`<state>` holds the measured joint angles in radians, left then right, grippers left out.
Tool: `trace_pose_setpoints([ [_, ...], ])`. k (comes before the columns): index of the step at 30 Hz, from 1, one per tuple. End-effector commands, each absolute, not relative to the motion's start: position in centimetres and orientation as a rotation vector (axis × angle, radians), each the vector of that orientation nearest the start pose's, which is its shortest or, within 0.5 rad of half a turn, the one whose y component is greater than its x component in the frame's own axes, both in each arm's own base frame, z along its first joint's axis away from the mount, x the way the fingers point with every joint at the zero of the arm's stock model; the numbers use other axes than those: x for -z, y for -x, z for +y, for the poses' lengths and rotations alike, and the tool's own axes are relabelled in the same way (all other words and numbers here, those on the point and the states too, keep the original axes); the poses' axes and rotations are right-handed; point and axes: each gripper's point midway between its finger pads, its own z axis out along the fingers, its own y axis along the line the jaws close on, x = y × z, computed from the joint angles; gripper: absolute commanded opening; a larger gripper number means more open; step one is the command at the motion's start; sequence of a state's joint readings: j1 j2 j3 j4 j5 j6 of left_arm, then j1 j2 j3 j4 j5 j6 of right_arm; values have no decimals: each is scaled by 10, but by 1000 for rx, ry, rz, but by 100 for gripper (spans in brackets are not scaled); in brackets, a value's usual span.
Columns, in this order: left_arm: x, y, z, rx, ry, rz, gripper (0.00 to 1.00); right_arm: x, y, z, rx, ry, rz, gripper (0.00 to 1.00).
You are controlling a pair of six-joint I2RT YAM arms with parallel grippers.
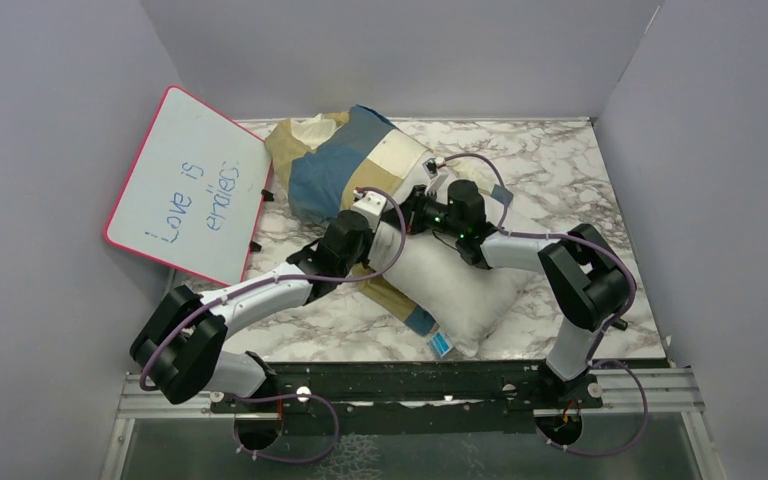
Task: Put the pillow into the pillowcase
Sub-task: Stuff the pillow into the pillowcase.
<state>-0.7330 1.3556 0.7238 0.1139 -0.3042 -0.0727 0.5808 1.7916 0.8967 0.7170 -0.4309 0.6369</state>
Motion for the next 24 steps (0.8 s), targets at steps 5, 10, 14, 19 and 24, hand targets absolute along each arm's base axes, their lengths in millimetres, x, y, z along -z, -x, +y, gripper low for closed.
trace_pose_setpoints([
  [5, -133, -308, -242, 307, -521, 1989, 18, -115, -358, 342, -1185, 246, 1968, 0],
  [10, -142, -304, -247, 372, -499, 1967, 15, -115, -356, 342, -1192, 248, 1965, 0],
  [14, -145, -309, -237, 322, -448, 1955, 15, -113, -356, 341, -1183, 251, 1967, 0],
  [19, -163, -308, -244, 390, -418, 1911, 16, -100, -361, 333, -1111, 234, 1985, 0],
  [24, -162, -307, -244, 401, -404, 1915, 19, -91, -360, 332, -1106, 226, 1997, 0],
])
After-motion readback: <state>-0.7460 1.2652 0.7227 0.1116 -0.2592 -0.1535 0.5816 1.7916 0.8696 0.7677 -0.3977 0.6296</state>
